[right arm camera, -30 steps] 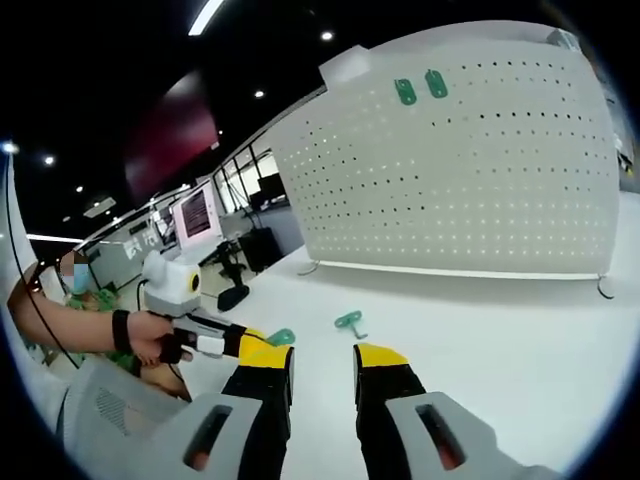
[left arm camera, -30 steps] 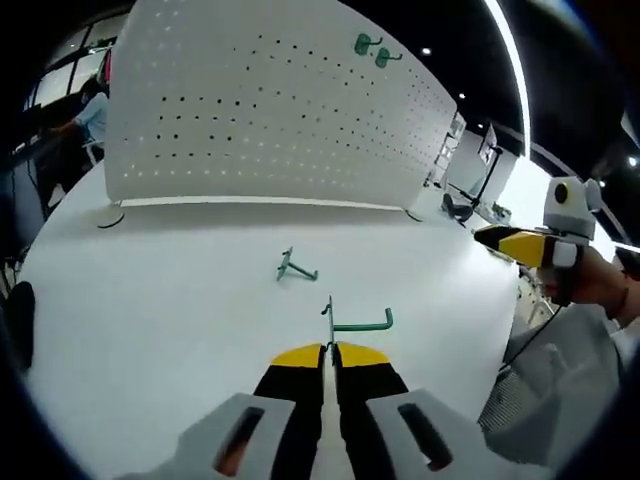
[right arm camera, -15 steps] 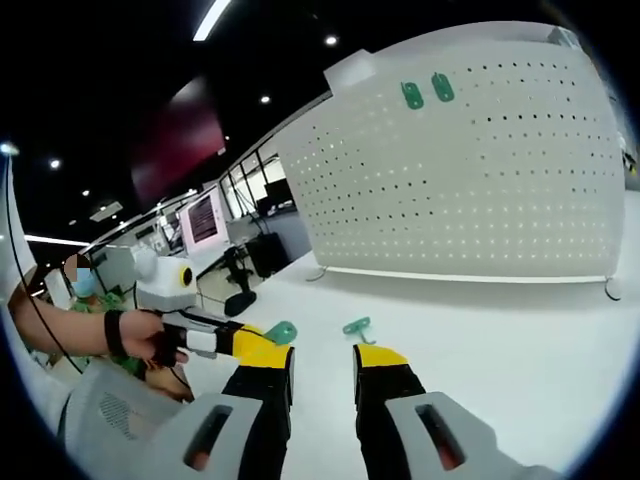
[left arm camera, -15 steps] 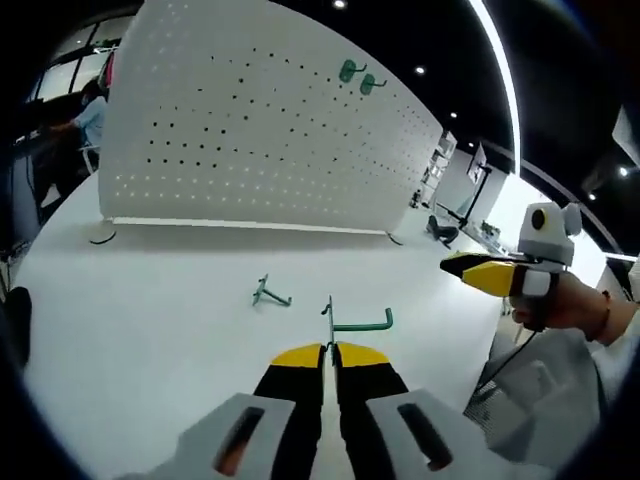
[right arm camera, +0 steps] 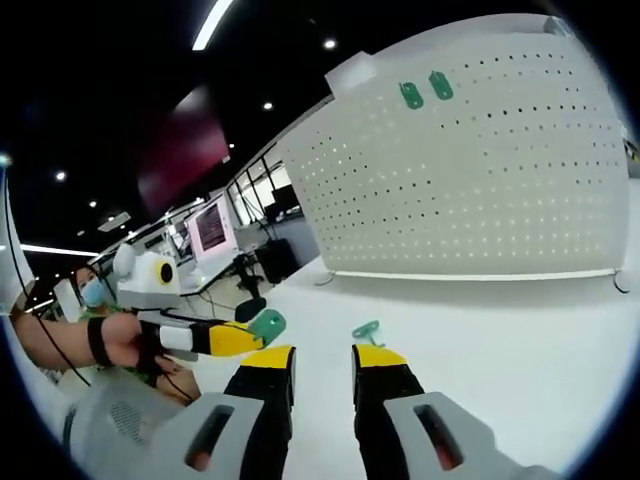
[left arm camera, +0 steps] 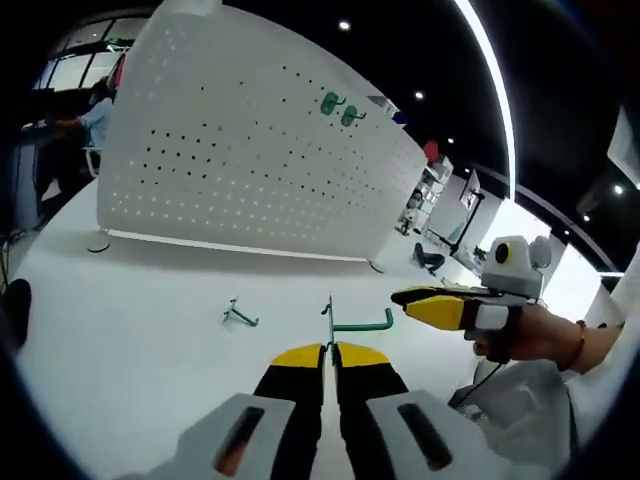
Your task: Insert the hook assembly into the mounting plate slot until the hook locks in place.
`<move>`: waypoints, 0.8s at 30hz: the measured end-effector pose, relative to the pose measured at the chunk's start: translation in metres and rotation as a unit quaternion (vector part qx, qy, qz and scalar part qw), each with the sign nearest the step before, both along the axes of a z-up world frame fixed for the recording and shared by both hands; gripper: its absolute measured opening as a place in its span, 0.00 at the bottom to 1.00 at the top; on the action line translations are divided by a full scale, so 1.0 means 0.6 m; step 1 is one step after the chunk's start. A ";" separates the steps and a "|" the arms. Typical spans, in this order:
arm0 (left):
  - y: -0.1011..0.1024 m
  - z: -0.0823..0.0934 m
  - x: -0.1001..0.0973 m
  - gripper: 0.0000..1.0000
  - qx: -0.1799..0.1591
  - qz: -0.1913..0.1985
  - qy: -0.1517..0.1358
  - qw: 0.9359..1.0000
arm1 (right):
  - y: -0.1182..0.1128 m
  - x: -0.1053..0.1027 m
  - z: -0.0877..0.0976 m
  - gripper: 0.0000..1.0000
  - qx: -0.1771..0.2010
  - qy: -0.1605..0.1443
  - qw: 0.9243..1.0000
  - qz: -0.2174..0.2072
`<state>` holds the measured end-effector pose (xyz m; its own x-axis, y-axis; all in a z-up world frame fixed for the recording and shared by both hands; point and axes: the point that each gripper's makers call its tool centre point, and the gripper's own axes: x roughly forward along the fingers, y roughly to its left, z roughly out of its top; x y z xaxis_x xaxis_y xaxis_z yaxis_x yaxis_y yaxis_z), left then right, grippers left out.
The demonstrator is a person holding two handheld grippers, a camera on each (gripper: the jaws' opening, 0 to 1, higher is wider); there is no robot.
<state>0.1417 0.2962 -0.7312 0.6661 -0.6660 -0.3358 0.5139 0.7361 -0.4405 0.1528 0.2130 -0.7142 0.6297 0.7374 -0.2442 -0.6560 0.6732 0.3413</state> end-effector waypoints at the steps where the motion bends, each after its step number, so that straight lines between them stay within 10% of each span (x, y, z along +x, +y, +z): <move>1: 0.001 0.003 -0.003 0.04 0.001 0.003 0.002 1.000 | 0.003 -0.001 0.003 0.21 0.002 -0.002 1.000 0.001; 18: 0.013 0.065 -0.045 0.03 -0.087 -0.020 0.002 0.996 | 0.058 -0.041 0.035 0.16 0.045 0.006 0.999 0.029; 24: 0.006 0.084 -0.061 0.04 -0.124 -0.036 0.006 0.992 | 0.077 -0.062 0.079 0.13 0.143 0.021 0.988 0.046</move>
